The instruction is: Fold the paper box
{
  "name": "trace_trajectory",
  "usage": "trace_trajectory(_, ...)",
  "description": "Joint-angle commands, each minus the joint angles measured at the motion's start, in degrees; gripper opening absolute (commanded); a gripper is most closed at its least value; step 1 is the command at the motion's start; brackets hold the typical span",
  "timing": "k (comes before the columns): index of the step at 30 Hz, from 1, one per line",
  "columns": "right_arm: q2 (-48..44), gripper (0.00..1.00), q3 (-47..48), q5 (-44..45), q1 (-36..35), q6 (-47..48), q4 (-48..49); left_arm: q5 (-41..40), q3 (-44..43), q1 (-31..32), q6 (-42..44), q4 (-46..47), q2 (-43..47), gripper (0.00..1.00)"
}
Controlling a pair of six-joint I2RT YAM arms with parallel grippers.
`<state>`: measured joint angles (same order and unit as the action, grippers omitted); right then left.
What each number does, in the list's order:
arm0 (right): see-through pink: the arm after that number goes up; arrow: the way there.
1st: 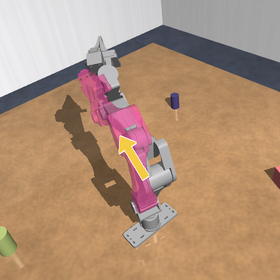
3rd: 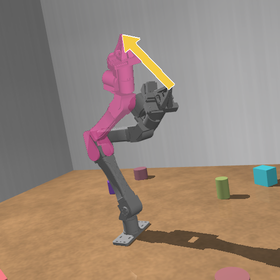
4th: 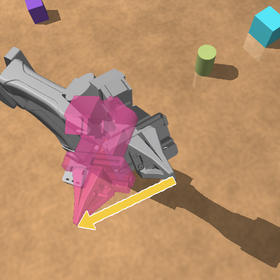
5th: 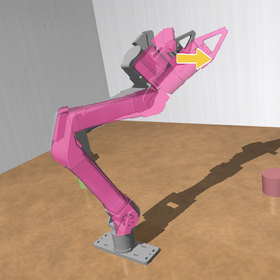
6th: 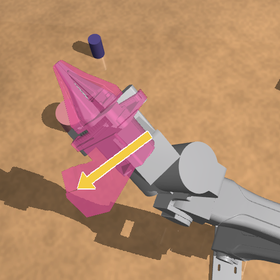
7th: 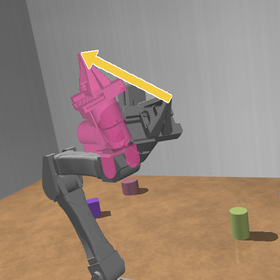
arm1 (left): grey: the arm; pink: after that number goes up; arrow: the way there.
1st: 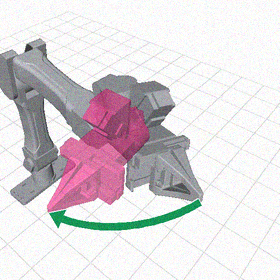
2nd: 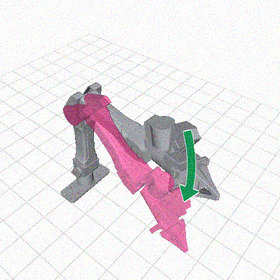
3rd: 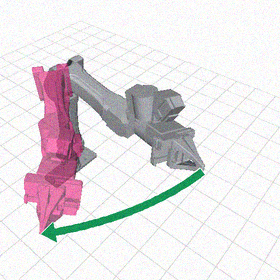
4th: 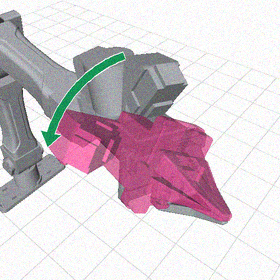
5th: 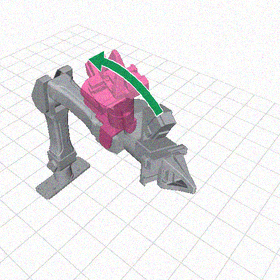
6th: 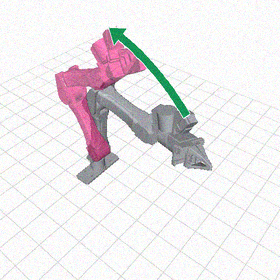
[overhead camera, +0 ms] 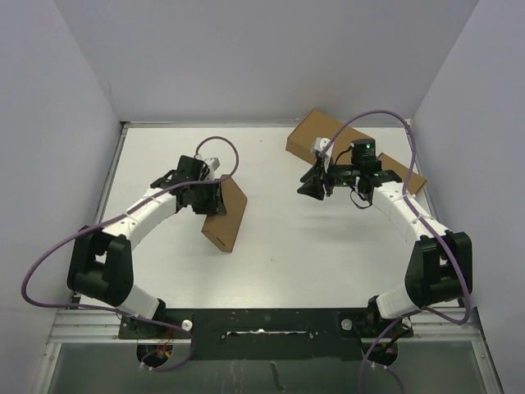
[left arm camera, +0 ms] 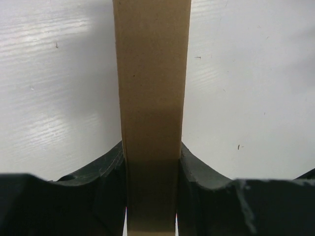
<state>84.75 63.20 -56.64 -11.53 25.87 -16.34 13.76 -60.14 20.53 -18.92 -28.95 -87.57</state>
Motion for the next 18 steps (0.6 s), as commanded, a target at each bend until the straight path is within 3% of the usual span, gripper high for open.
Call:
trace_trajectory(1, -0.7, 0.4, -0.2, -1.9, 0.4, -0.8, 2.3, -1.3, 0.2, 0.4, -1.1, -1.9, 3.2, 0.24)
trace_trajectory(10, -0.7, 0.4, -0.2, -2.1, 0.9, -0.9, 2.5, -24.4, -2.9, 16.8, -2.9, -9.3, 2.7, 0.15)
trace_trajectory(18, -0.7, 0.4, -0.2, -2.2, 0.9, -1.1, 2.6, -38.9, -4.1, 27.9, -7.9, -15.3, -3.3, 0.13)
